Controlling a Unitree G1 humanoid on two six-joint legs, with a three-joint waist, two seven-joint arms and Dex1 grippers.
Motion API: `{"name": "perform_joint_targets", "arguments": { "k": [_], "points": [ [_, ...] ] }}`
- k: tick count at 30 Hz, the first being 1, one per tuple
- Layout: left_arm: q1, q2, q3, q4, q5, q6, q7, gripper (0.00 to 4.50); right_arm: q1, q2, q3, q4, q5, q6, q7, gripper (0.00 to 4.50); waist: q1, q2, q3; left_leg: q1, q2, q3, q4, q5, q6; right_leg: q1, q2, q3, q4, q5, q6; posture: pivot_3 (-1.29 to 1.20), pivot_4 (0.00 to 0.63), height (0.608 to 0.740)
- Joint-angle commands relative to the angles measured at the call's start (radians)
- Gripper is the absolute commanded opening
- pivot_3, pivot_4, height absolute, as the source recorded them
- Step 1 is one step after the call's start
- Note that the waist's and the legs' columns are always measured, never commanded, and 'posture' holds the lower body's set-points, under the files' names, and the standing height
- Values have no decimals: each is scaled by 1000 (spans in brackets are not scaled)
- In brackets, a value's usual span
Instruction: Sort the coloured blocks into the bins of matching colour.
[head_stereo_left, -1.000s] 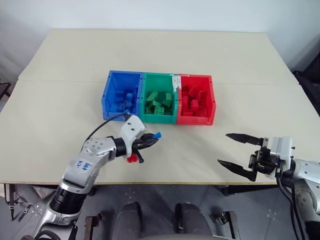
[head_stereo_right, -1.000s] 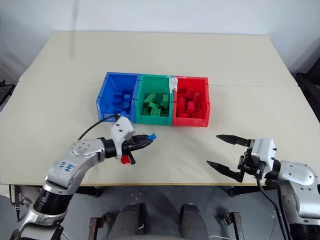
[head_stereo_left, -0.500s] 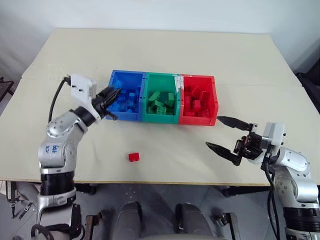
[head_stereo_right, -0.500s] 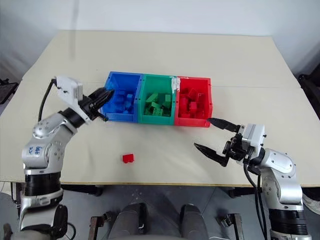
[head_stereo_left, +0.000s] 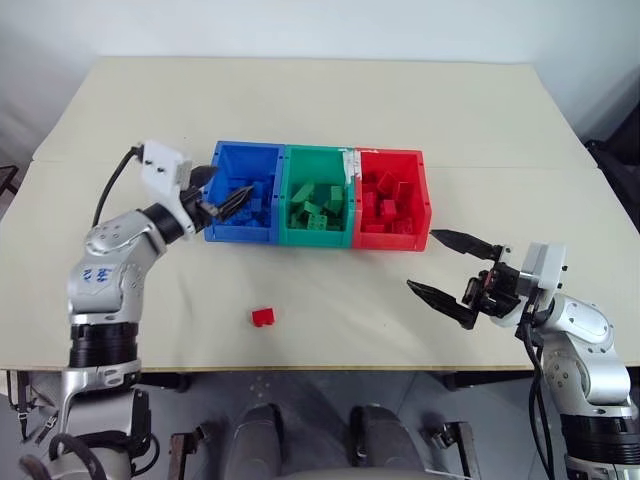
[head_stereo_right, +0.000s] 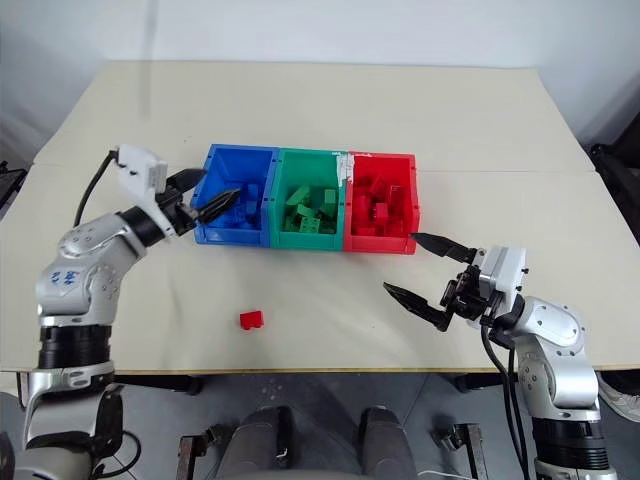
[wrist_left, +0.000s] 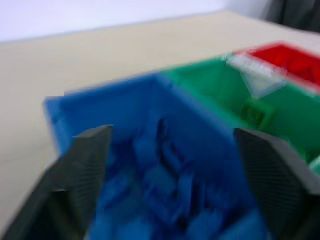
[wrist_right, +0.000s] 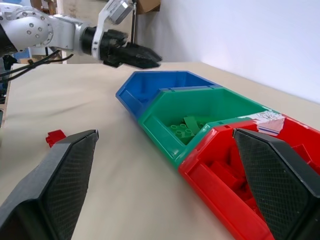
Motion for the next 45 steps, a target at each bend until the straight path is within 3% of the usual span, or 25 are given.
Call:
{"name": "perform_joint_targets", "arguments": {
  "k": [1,5,13,20,24,28,34,39,42,45],
  "points": [
    [98,73,97,-60,-53,-102,-125,4465,-18,-10,11,0,9,-11,39,4500,-1,0,0,0,0,0,0,0,0,0,0,0,0,0,0,0,150,740],
    [237,148,174,-36,-65,-296,-296,4465,-37,-35,38,25,5,0,105,4500,3,0,0,0,0,1,0,0,0,0,0,0,-1,0,0,0,150,740],
    [483,322,300,150,-55,-417,-516,4465,-82,-135,68,150,-29,-24,280,4500,2,0,0,0,1,3,-1,-5,6,-1,-1,-1,-2,-1,-2,0,150,740],
    [550,335,319,201,-53,-588,-604,4465,-86,-158,64,195,-28,-58,351,4500,1,0,0,1,4,5,0,-9,6,-1,-2,-3,-2,-1,-3,0,150,740],
    [588,304,229,76,-53,-561,-617,4465,-80,-173,62,179,-27,-47,361,4500,1,0,0,1,5,8,0,-11,5,-2,-1,-3,-2,-1,-3,0,150,740],
    [606,307,93,-99,-60,-405,-598,4465,-62,-200,44,185,-38,-55,360,4500,4,0,0,1,6,9,2,-11,5,-2,-1,-3,-2,-1,-3,0,150,740],
    [477,250,-106,-267,-37,-233,-495,4465,-9,-234,0,138,-22,-28,330,4500,5,0,0,1,7,9,2,-12,5,-2,0,-3,-2,-1,-3,0,150,740],
    [376,206,-271,-251,67,-182,-448,4465,28,-246,-29,81,-14,3,296,4500,2,1,0,2,7,9,3,-10,3,-2,1,-3,-2,-1,-3,0,150,740],
    [332,207,-337,-196,132,-196,-454,3887,58,-251,-49,39,-5,25,271,4500,4,1,0,2,8,10,3,-10,1,-2,1,-3,-2,-1,-3,0,150,740],
    [294,193,-346,-162,146,-194,-442,2937,96,-251,-65,1,-2,38,255,4500,7,2,-1,2,8,10,3,-10,1,-2,2,-2,-2,-1,-3,0,150,740]
  ]
}}
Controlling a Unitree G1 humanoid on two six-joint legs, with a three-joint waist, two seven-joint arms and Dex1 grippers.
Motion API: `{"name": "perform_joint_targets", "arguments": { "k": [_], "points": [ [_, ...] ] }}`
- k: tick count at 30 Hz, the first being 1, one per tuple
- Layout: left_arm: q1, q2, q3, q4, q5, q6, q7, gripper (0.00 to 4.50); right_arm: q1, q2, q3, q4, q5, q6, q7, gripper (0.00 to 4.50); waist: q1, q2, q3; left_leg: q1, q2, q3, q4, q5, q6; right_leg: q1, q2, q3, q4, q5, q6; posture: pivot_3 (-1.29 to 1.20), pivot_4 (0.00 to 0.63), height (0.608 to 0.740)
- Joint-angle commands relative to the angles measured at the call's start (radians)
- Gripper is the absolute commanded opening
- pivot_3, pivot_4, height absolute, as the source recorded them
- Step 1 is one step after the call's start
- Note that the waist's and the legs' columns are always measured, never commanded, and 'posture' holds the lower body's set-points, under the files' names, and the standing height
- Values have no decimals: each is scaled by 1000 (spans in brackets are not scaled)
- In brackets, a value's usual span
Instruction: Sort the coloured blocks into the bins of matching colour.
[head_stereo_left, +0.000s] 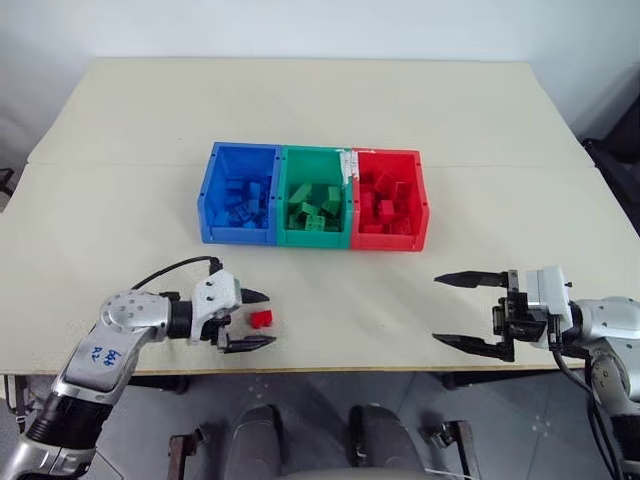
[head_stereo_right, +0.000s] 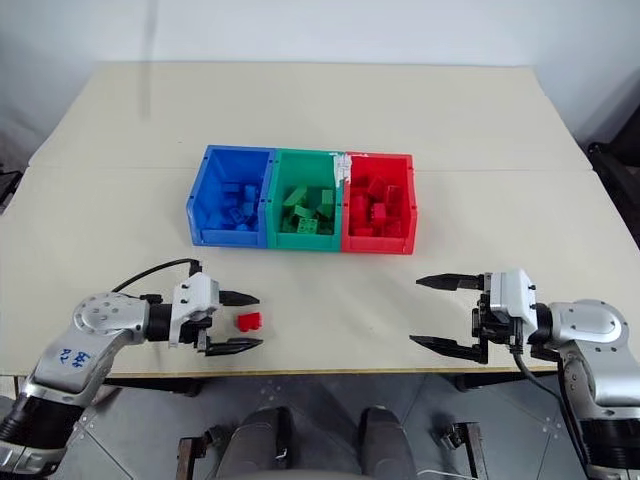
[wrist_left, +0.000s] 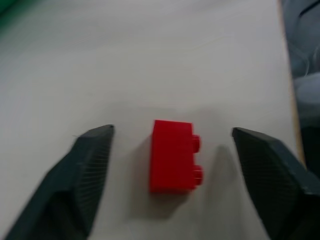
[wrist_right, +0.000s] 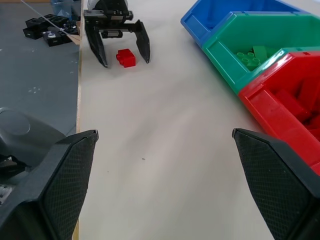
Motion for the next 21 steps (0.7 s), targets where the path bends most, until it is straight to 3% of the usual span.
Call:
{"name": "perform_joint_targets", "arguments": {
  "k": [1,6,7,14,17,21],
  "points": [
    [-15,-2,-23,34,35,5,6,2663,34,-16,-44,-65,24,15,-26,4500,1,0,0,0,0,0,0,0,0,0,0,0,0,0,0,0,150,740],
    [-35,-17,-28,26,18,-2,-10,1064,73,-6,-72,-101,25,21,-77,4500,0,0,0,0,0,0,0,-1,1,1,0,0,0,0,0,0,150,740],
    [-42,-29,-24,19,3,-1,-11,943,80,-2,-78,-107,24,21,-90,4500,0,0,0,0,0,0,1,-1,1,1,0,0,0,0,0,0,150,740],
    [-234,-197,-15,-26,-126,159,43,944,129,95,-167,-157,41,31,-287,4500,18,0,0,-1,0,-1,4,0,0,1,0,0,1,0,0,0,150,740],
    [-382,-317,-53,48,-110,202,108,944,147,159,-212,-185,35,24,-406,4500,30,0,0,-1,-1,-2,5,1,0,2,1,1,1,0,1,0,150,740],
    [-560,-471,-95,279,-8,86,197,944,187,226,-239,-218,2,-13,-503,4500,28,0,0,-1,-1,-2,6,1,0,2,1,1,1,1,1,0,150,740]
  ]
}}
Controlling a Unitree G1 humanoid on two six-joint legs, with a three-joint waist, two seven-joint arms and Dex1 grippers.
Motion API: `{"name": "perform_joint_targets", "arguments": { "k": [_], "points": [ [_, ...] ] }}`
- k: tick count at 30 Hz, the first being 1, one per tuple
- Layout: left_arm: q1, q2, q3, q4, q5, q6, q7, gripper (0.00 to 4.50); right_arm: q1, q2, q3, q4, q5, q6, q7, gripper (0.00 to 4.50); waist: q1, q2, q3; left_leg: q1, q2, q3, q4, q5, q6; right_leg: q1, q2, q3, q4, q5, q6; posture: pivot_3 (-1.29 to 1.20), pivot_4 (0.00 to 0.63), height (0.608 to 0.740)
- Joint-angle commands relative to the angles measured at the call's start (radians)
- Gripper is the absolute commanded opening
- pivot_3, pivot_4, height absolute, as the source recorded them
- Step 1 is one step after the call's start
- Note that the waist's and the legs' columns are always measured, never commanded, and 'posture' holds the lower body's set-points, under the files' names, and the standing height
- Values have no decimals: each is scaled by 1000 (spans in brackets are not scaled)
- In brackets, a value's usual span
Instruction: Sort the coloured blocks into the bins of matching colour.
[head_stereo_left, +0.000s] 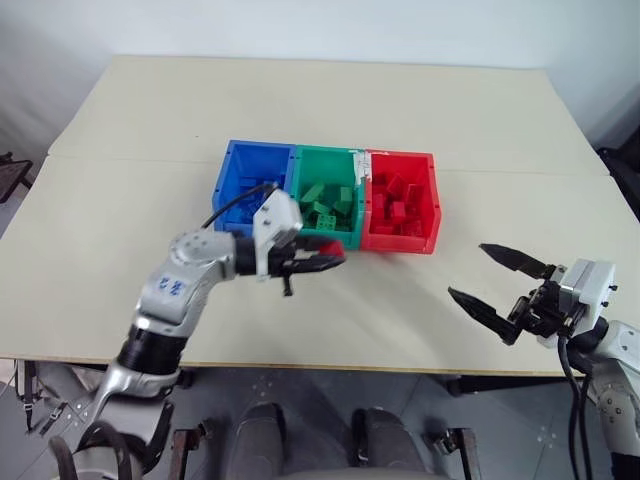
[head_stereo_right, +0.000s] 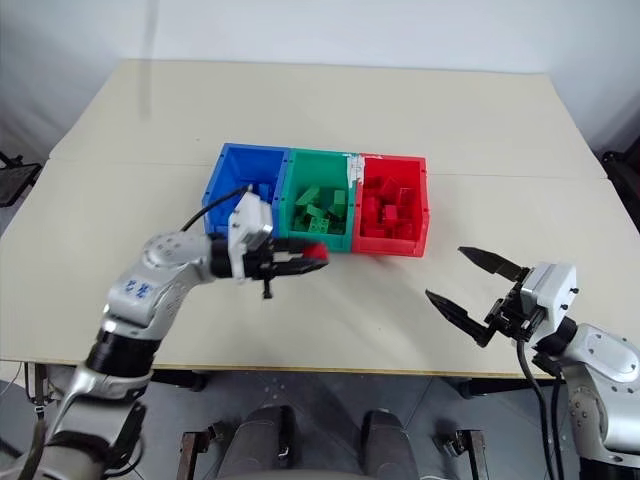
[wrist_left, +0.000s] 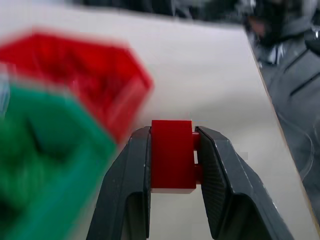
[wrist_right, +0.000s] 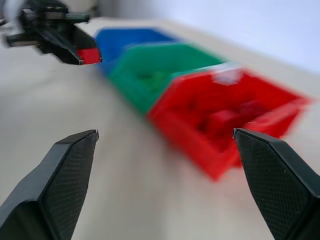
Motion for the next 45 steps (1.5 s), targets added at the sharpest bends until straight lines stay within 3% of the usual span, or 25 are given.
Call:
{"name": "perform_joint_targets", "arguments": {
  "k": [1,7,11,16,21,27,31,33,38,45],
  "points": [
    [-125,-101,-25,187,71,-103,71,944,38,33,-46,-60,-13,-41,-75,4500,0,0,0,0,0,0,0,0,0,0,0,0,0,0,0,0,150,740],
    [-370,-260,-25,604,184,-356,163,944,121,75,-38,-128,-34,-68,-134,4500,-3,0,0,0,0,1,-2,0,0,-1,1,0,-3,0,0,0,150,740],
    [-436,-301,-13,753,215,-458,174,944,153,96,-22,-173,-40,-69,-165,4500,-4,0,0,0,0,1,-4,0,-1,-1,1,0,-5,0,0,0,150,740],
    [-426,-297,-6,790,226,-514,133,2499,162,100,-6,-190,-43,-70,-183,4500,-1,0,0,-1,0,1,-6,1,-1,-2,1,0,-6,0,0,0,150,740],
    [-339,-234,37,668,185,-587,62,4016,118,79,26,-157,-45,-69,-157,4500,-6,0,0,-1,0,1,-5,1,-1,-2,1,0,-6,0,0,0,150,740],
    [-99,-48,89,323,63,-543,-130,4016,62,9,93,-91,-49,-66,-40,4500,-8,0,0,1,2,1,-6,2,-3,-2,2,0,-1,0,0,0,150,740],
    [162,179,202,145,6,-552,-230,4016,-35,-46,150,9,-41,-61,68,4500,-22,1,0,1,3,2,-5,1,-3,-2,3,0,-1,0,0,0,150,740],
    [251,244,252,102,-13,-536,-223,4016,-78,-58,163,59,-41,-68,104,4500,-28,1,0,2,4,2,-5,1,-3,-2,3,1,0,0,0,0,150,740],
    [445,326,378,33,-38,-494,-164,4016,-158,-78,206,173,-63,-102,209,4500,-11,1,0,1,4,1,-4,-1,2,-1,2,1,-1,0,-2,0,150,740],
    [574,317,445,-28,-50,-469,-74,4016,-256,-75,241,293,-84,-139,294,4500,-11,1,0,2,4,1,-4,-1,3,-2,3,0,0,0,-2,0,150,740]
  ]
}}
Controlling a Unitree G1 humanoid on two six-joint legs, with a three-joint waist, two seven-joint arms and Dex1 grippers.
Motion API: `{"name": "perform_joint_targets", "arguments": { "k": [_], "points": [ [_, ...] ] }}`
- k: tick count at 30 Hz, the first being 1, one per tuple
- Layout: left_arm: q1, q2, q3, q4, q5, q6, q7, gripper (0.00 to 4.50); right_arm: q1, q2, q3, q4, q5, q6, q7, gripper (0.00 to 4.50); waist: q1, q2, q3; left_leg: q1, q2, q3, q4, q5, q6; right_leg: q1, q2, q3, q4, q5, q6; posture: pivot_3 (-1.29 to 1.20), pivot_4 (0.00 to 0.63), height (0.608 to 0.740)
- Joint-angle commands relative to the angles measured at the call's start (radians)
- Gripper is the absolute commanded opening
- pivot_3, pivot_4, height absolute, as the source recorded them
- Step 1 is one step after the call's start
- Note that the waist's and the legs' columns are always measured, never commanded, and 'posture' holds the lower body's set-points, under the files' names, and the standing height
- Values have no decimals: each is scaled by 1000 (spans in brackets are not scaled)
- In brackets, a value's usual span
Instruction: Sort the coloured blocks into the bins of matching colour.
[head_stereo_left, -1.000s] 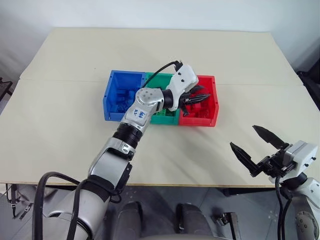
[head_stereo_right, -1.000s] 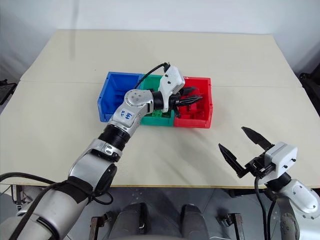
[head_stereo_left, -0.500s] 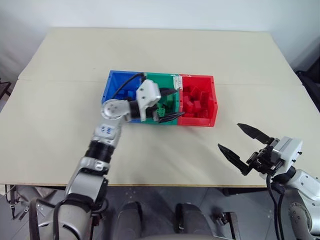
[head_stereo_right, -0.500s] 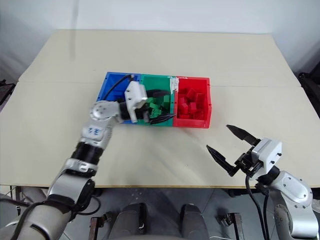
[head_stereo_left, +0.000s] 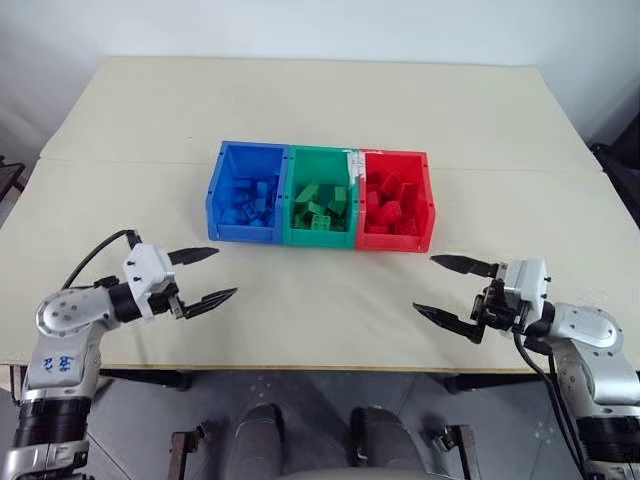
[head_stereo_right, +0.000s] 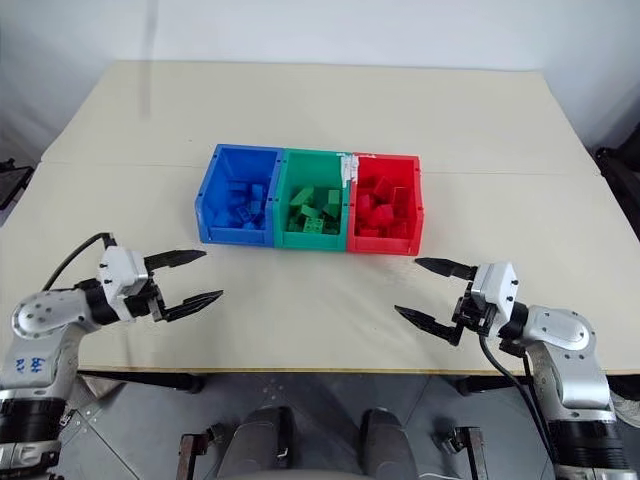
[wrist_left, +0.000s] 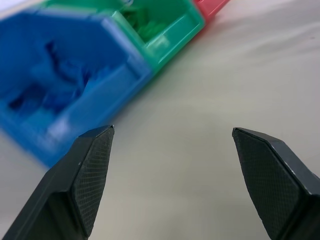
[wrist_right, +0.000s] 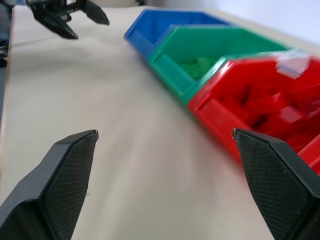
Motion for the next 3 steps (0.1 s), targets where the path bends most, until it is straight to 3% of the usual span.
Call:
{"name": "perform_joint_targets", "arguments": {
  "k": [1,3],
  "points": [
    [16,-8,31,-61,-20,11,50,4016,-23,-11,-3,18,0,-30,28,4500,0,0,0,0,0,0,0,0,0,0,0,0,0,0,0,0,150,740],
    [23,-12,29,-69,-24,21,65,4016,-33,-8,-3,34,-3,-36,36,4500,0,0,0,0,0,0,0,0,0,0,0,0,0,0,0,0,150,740]
  ]
}}
